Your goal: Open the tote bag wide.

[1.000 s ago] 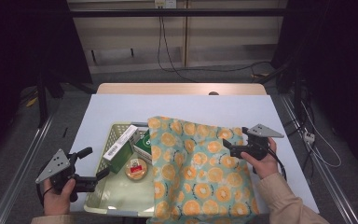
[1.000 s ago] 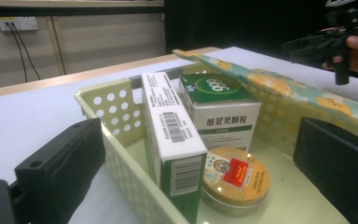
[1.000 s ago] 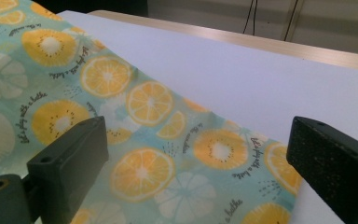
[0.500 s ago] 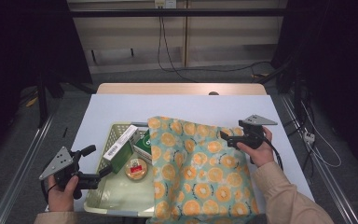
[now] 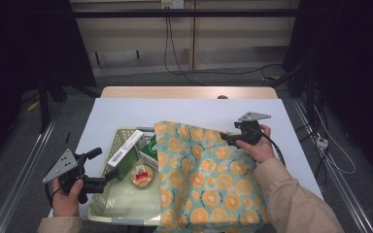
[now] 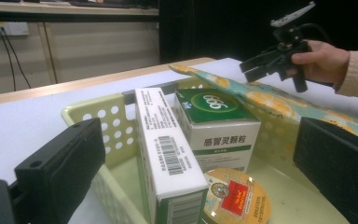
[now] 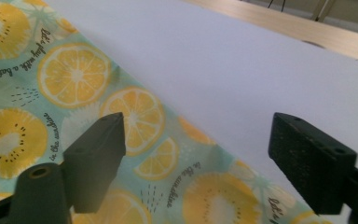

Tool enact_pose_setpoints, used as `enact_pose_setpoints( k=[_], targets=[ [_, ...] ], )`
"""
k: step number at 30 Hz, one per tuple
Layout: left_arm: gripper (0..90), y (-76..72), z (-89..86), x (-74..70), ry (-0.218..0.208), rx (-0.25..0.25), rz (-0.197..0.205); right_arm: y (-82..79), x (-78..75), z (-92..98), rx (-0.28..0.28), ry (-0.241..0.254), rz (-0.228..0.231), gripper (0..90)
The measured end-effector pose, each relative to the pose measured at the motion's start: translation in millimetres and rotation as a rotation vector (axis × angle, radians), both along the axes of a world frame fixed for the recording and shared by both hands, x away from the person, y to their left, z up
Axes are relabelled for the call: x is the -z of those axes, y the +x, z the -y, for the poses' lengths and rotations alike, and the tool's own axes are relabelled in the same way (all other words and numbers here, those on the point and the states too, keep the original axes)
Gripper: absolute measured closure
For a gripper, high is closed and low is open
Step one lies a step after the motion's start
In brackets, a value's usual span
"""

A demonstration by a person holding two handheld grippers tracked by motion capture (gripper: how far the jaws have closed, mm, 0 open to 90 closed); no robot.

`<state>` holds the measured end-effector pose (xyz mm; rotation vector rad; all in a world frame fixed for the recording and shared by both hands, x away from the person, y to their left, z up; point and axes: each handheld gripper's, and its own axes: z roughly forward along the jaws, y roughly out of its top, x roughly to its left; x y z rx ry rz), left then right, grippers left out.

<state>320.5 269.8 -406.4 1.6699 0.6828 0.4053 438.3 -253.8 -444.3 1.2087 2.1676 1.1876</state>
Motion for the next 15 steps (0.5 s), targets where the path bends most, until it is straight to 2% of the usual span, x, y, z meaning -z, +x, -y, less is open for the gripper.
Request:
enact_pose_setpoints(
  k=[1, 2, 4, 9, 10, 15],
  targets=[
    [1.7, 0.5, 0.4, -0.1, 0.003, 0.0, 0.002, 0.0, 0.0, 0.0, 0.0, 0.0, 0.0, 22.0],
    [1.7, 0.7, 0.4, -0.1, 0.004, 0.0, -0.001, 3.2, 2.1, -1.8, -0.007, -0.02, -0.004, 22.0],
    [1.7, 1.3, 0.0, -0.2, 0.009, 0.0, 0.0, 14.0, 8.4, -7.7, -0.025, -0.082, -0.014, 23.1],
    [1.7, 2.7, 0.1, -1.8, 0.011, -0.006, 0.003, 27.8, 13.5, -16.6, -0.062, -0.088, -0.036, 24.6],
    [1.7, 3.2, 0.1, -2.1, 0.015, -0.006, 0.006, 32.4, 16.1, -22.9, -0.079, -0.094, -0.055, 24.7],
    [1.7, 4.3, 1.8, -2.0, 0.018, -0.002, 0.005, 34.9, 22.2, -34.1, -0.141, -0.072, -0.088, 35.6]
  ],
)
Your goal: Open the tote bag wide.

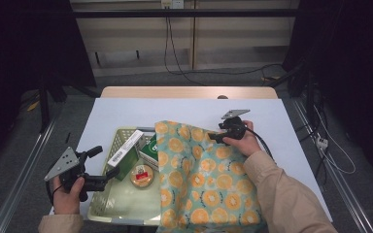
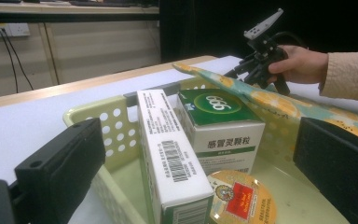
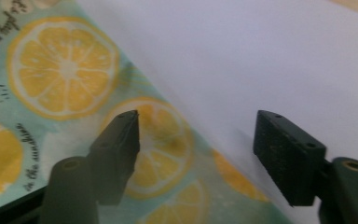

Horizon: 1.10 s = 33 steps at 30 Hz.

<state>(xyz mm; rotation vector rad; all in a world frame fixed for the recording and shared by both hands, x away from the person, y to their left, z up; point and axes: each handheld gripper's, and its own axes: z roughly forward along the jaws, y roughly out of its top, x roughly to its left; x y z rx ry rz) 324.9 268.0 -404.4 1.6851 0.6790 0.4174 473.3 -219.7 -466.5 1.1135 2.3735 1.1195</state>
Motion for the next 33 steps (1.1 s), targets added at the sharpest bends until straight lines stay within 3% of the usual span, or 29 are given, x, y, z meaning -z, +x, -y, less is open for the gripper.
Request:
enact_pose_setpoints(
  k=[1, 2, 4, 5, 6, 7, 8, 9, 10, 13, 18, 20, 26, 31, 32, 33],
  targets=[
    [1.7, -0.3, 0.5, 0.1, -0.003, -0.003, -0.004, -1.6, 0.6, -3.4, -0.016, -0.036, 0.006, 37.7],
    [1.7, 0.0, 0.7, 0.1, -0.002, 0.002, -0.004, -1.6, 0.6, -3.4, -0.016, -0.036, 0.006, 37.7],
    [1.7, -0.4, 1.6, 0.1, 0.004, 0.001, -0.006, -3.6, 0.0, -3.0, -0.047, -0.028, 0.008, 49.9],
    [1.7, -0.3, 1.9, 0.1, 0.008, 0.004, -0.006, -6.6, -1.3, -2.0, -0.081, -0.027, 0.005, 62.0],
    [1.7, 0.2, 2.2, 0.2, 0.009, 0.008, -0.002, -6.6, -1.3, -2.0, -0.081, -0.027, 0.005, 62.0],
    [1.7, 0.2, 2.3, 0.4, 0.01, 0.006, -0.004, -7.8, -1.6, -1.6, -0.092, -0.021, 0.0, 68.6],
    [1.8, 0.6, 2.0, 0.5, 0.016, 0.006, -0.004, -9.4, -2.9, -0.7, -0.099, -0.011, -0.022, 81.7],
    [1.8, 0.9, 1.6, 0.5, 0.021, 0.005, -0.002, -9.4, -2.9, -0.7, -0.099, -0.011, -0.022, 81.7],
    [1.8, 0.7, 1.3, 0.4, 0.019, 0.001, -0.005, -10.3, -3.3, -0.3, -0.102, 0.005, -0.043, 89.0],
    [1.9, -0.2, 0.6, -0.2, 0.017, -0.006, -0.009, -11.1, -5.3, -1.2, -0.098, -0.005, -0.05, 90.0],
    [1.9, -2.0, -1.2, -0.6, 0.022, -0.011, -0.008, -5.7, -16.4, 7.4, -0.037, 0.032, -0.043, 90.0],
    [1.9, -3.2, -1.4, -0.9, 0.015, -0.02, -0.01, -0.1, -23.5, 13.6, -0.006, 0.02, -0.032, 90.0],
    [1.9, -5.0, -2.8, -2.5, 0.012, -0.026, -0.012, 27.1, -42.4, 39.0, 0.099, 0.041, -0.011, 90.0],
    [1.9, -5.5, -1.9, -5.8, 0.02, -0.034, -0.005, 55.1, -48.5, 66.8, 0.21, 0.028, 0.005, 90.0],
    [1.9, -5.7, -1.8, -6.4, 0.022, -0.033, -0.004, 65.8, -50.9, 79.4, 0.255, 0.018, 0.01, 90.0],
    [1.9, -6.0, -2.0, -6.9, 0.024, -0.033, -0.002, 65.8, -50.9, 79.4, 0.255, 0.018, 0.01, 90.0]
  ],
)
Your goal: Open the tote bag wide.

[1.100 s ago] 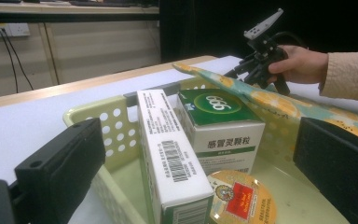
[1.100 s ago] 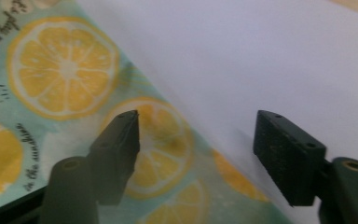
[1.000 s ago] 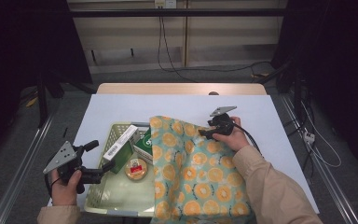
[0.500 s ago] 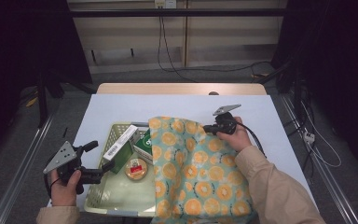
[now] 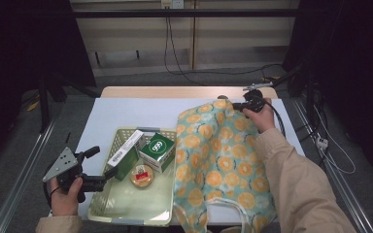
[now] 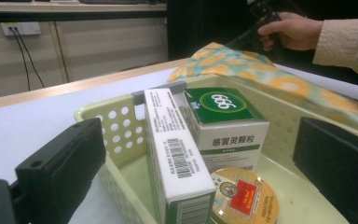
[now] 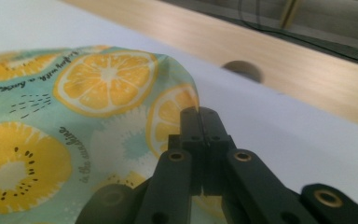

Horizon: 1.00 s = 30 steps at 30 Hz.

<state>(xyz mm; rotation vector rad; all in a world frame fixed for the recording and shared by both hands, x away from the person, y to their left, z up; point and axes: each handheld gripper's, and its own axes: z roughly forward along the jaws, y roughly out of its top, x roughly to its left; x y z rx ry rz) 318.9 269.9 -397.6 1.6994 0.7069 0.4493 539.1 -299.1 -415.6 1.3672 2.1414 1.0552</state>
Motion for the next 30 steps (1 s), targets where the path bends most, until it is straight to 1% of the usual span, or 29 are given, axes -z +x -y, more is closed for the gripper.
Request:
enact_pose_setpoints(
  k=[1, 3, 4, 5, 6, 7, 8, 9, 10, 11, 12, 14, 15, 16, 17, 19, 20, 21, 22, 23, 24, 25, 26, 27, 28, 29, 30],
  targets=[
    [1.9, -0.2, 0.0, -0.2, -0.002, -0.003, 0.0, 4.3, -1.4, 6.6, 0.027, -0.01, 0.01, 90.0],
    [1.9, 0.0, -0.1, 0.1, -0.003, -0.006, -0.003, 11.0, -2.5, 21.6, 0.079, -0.016, 0.011, 90.0],
    [1.9, 0.4, 0.0, 0.5, -0.003, -0.005, -0.003, 12.8, -2.0, 29.0, 0.104, -0.035, 0.021, 90.0],
    [1.9, 0.6, 0.2, 0.7, -0.002, -0.004, -0.003, 13.2, -0.5, 37.8, 0.13, -0.016, 0.007, 89.8],
    [1.9, 0.6, 0.3, 0.7, 0.002, -0.006, -0.005, 12.6, 0.6, 42.2, 0.145, -0.003, -0.003, 87.2],
    [1.9, 0.8, 0.4, 0.6, 0.003, -0.003, -0.004, 11.5, 2.3, 46.4, 0.149, -0.005, -0.012, 77.6],
    [1.9, 1.0, 0.5, 0.4, 0.004, 0.001, -0.003, 9.8, 3.6, 48.3, 0.146, -0.02, -0.02, 61.3],
    [1.9, 1.0, 0.7, 0.2, 0.002, 0.001, -0.004, 6.8, 4.0, 48.7, 0.147, -0.024, -0.022, 50.9],
    [1.9, 1.1, 0.9, 0.0, 0.003, 0.004, -0.003, 3.0, 4.1, 48.0, 0.124, -0.012, -0.022, 51.3],
    [1.9, 1.2, 1.5, -0.2, 0.002, 0.006, -0.002, -1.7, 3.9, 46.0, 0.085, -0.016, -0.013, 48.6],
    [1.9, 1.4, 2.1, -0.2, -0.001, 0.009, -0.001, -13.0, 2.8, 40.2, 0.045, -0.014, -0.008, 36.4],
    [1.9, 1.0, 3.5, -0.8, -0.004, 0.012, -0.001, -26.1, 0.9, 34.1, 0.017, -0.002, 0.001, 30.6],
    [1.9, 1.0, 4.5, -1.1, -0.005, 0.016, 0.004, -26.1, 0.9, 34.1, 0.017, -0.002, 0.001, 30.6],
    [1.9, 1.3, 5.0, -1.6, 0.003, 0.022, 0.011, -40.1, -0.8, 26.4, -0.02, -0.004, 0.009, 25.2],
    [1.9, 1.4, 5.6, -1.8, 0.006, 0.026, 0.011, -40.1, -0.8, 26.4, -0.02, -0.004, 0.009, 25.2],
    [1.9, 2.1, 6.5, -2.3, 0.004, 0.032, 0.013, -55.3, -1.9, 17.8, -0.05, 0.019, 0.017, 23.9],
    [1.9, 2.4, 6.8, -2.5, -0.004, 0.031, 0.012, -63.5, -2.6, 12.7, -0.07, 0.019, 0.014, 23.5],
    [1.9, 2.4, 7.1, -2.8, -0.01, 0.032, 0.011, -71.8, -3.0, 8.0, -0.084, 0.006, 0.025, 21.8],
    [1.9, 2.2, 7.7, -2.8, -0.013, 0.034, 0.008, -79.6, -2.6, 3.7, -0.098, 0.011, 0.033, 21.1],
    [1.9, 2.8, 7.4, -2.8, 0.0, 0.04, 0.013, -87.3, -1.9, 0.1, -0.119, 0.021, 0.029, 21.2],
    [1.9, 3.3, 7.1, -2.5, 0.006, 0.041, 0.016, -102.6, 0.0, -6.2, -0.135, 0.042, 0.035, 21.2],
    [1.9, 2.8, 7.3, -1.8, -0.002, 0.034, 0.011, -102.6, 0.0, -6.2, -0.135, 0.042, 0.035, 21.2],
    [2.0, 2.8, 7.4, -1.1, -0.012, 0.033, 0.009, -110.6, 1.3, -9.7, -0.151, 0.055, 0.029, 21.5],
    [1.9, 2.5, 7.4, -0.7, -0.019, 0.031, 0.004, -118.1, 2.8, -13.0, -0.17, 0.057, 0.028, 21.6],
    [1.9, 2.6, 7.4, -0.5, -0.019, 0.032, 0.003, -125.3, 3.8, -16.4, -0.178, 0.051, 0.032, 20.9],
    [1.9, 3.4, 7.3, -0.6, -0.013, 0.035, 0.009, -132.2, 4.3, -20.2, -0.195, 0.048, 0.03, 21.0],
    [1.9, 3.7, 7.7, -0.6, -0.016, 0.035, 0.009, -138.2, 4.8, -23.6, -0.211, 0.05, 0.03, 21.7]
  ],
)
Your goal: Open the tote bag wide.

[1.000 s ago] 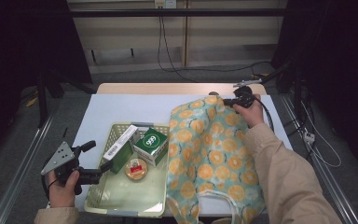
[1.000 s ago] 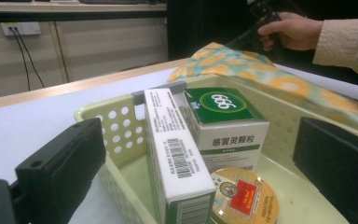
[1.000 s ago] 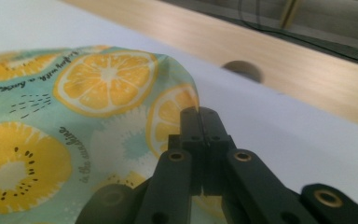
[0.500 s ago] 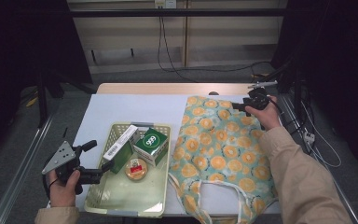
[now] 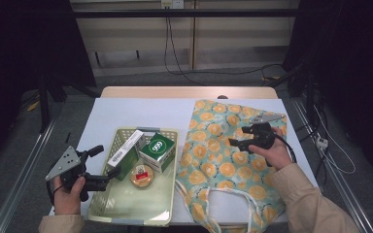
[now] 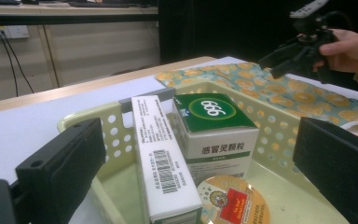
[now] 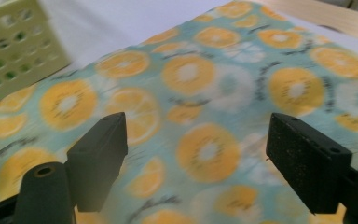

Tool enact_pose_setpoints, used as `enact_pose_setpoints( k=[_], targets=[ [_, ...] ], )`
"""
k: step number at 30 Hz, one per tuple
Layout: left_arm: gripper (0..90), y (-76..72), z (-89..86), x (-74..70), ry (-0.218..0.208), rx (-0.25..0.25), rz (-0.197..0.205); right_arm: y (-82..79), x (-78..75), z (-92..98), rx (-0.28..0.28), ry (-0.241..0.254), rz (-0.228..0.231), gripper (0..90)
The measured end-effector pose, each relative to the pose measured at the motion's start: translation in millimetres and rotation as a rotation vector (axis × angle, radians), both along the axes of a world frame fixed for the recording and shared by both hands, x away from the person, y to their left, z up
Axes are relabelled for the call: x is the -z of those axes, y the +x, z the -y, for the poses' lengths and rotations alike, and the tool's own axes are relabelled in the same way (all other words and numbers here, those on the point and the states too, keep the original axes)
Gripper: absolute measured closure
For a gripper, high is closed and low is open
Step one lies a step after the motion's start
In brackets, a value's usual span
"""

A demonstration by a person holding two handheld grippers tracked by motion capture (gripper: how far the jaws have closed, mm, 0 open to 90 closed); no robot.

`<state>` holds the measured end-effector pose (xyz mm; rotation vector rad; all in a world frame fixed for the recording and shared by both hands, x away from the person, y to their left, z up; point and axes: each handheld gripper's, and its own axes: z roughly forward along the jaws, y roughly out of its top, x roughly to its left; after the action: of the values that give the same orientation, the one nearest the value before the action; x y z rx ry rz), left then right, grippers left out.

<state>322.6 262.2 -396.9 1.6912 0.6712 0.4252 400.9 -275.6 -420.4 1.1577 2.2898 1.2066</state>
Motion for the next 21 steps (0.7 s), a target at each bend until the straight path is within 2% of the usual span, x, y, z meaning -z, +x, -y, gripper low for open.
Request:
enact_pose_setpoints(
  k=[2, 3, 6, 8, 9, 10, 12, 15, 17, 18, 19, 21],
  targets=[
    [1.9, 0.8, 0.8, 0.0, 0.002, 0.005, 0.0, -11.5, 0.2, -7.4, -0.03, 0.002, -0.005, 21.6],
    [1.9, 1.1, 1.3, 0.0, 0.003, 0.003, 0.001, -21.6, 2.0, -14.8, -0.064, 0.004, -0.009, 22.7],
    [1.9, 1.2, 2.4, 0.0, -0.003, 0.003, 0.0, -29.9, 5.6, -21.7, -0.094, 0.021, -0.019, 21.4],
    [1.9, 0.9, 0.8, 0.0, 0.014, 0.003, 0.003, -40.5, 12.5, -31.2, -0.129, 0.042, -0.04, 21.1],
    [1.9, 0.5, 0.4, 0.3, 0.013, 0.001, 0.002, -40.5, 12.5, -31.2, -0.129, 0.042, -0.04, 21.1],
    [1.9, -0.3, 0.7, 0.8, 0.002, -0.001, -0.004, -43.6, 15.1, -34.2, -0.14, 0.034, -0.042, 21.0],
    [1.9, -0.5, -0.1, 0.4, 0.01, 0.0, 0.001, -49.9, 17.1, -40.3, -0.175, -0.031, -0.044, 19.0],
    [1.9, -0.9, 1.6, 0.2, 0.002, 0.002, -0.002, -60.6, 16.5, -42.9, -0.207, 0.009, -0.037, 26.2],
    [1.9, -0.6, 3.0, 0.6, 0.008, 0.002, -0.002, -69.7, 17.1, -45.0, -0.218, 0.001, -0.013, 28.9],
    [1.9, -0.3, 3.3, 0.8, 0.016, 0.009, -0.001, -69.7, 17.1, -45.0, -0.218, 0.001, -0.013, 28.9],
    [2.0, -0.4, 3.9, 0.8, 0.021, 0.012, -0.003, -74.4, 17.3, -45.5, -0.242, 0.021, -0.019, 32.2],
    [2.0, -0.6, 4.6, -0.1, 0.018, 0.011, 0.0, -76.9, 17.7, -46.1, -0.256, 0.021, -0.016, 33.6]
  ],
)
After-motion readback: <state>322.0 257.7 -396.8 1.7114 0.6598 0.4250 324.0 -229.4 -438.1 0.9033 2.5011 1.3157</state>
